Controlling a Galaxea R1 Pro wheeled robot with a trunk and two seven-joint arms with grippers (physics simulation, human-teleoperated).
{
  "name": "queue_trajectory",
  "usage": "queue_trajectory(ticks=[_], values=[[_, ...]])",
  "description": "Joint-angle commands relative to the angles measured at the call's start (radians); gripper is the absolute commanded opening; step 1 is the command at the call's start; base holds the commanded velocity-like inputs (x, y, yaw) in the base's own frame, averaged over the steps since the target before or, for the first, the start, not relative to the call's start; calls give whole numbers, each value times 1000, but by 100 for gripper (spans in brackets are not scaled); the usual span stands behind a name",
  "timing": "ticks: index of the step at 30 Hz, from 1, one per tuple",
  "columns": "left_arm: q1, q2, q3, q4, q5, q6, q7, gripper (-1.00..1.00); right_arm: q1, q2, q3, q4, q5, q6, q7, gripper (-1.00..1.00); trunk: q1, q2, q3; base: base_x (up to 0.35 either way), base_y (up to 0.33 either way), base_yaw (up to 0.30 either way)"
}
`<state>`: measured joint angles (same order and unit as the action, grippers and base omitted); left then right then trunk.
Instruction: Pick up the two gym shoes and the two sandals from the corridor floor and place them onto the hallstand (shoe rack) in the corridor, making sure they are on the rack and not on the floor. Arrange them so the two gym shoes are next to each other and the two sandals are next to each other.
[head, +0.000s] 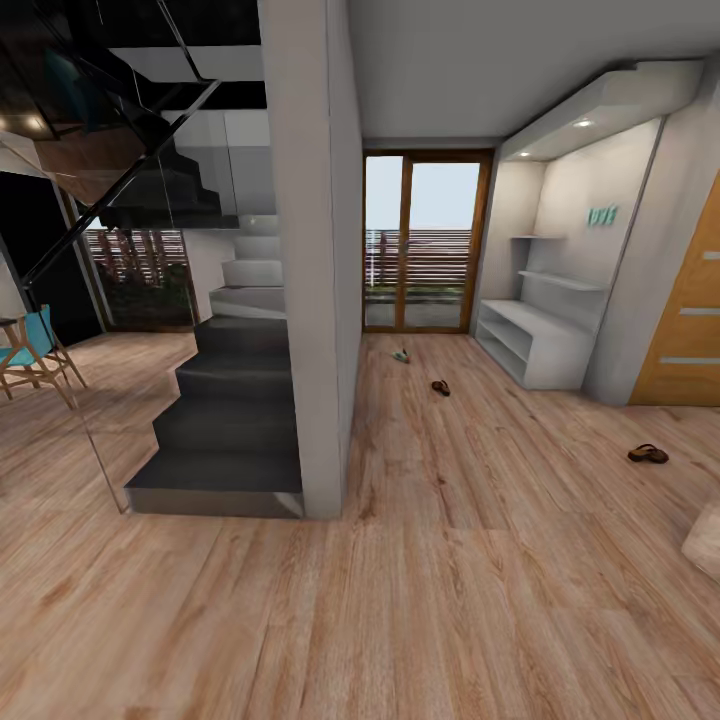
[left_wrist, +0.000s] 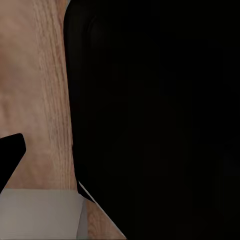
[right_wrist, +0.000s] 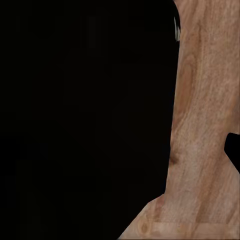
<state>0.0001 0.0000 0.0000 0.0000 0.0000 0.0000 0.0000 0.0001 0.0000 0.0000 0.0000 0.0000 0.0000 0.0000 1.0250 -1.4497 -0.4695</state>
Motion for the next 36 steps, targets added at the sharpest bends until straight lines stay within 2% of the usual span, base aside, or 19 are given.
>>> queue_trajectory(ticks=[1,4,23,27,36], values=[[0,-1,6,-6,6,-2,-3,100,-6,6,-6,-6,-3,-2,2,100,0,0,0,0,0,0],[0,-2,3,-10,5,-2,-3,100,-15,21,-2,-23,-1,-2,3,100,0,0,0,0,0,0],[-1,-2,-3,-10,-6,-7,-2,100,-15,28,3,-72,2,-7,5,100,0,0,0,0,0,0],[-2,9,-5,-33,-9,-30,-2,100,-15,20,3,-95,3,-30,0,100,0,0,0,0,0,0],[-39,59,-2,-84,-4,-80,-12,100,-17,-31,-4,-146,0,-79,-6,100,0,0,0,0,0,0]])
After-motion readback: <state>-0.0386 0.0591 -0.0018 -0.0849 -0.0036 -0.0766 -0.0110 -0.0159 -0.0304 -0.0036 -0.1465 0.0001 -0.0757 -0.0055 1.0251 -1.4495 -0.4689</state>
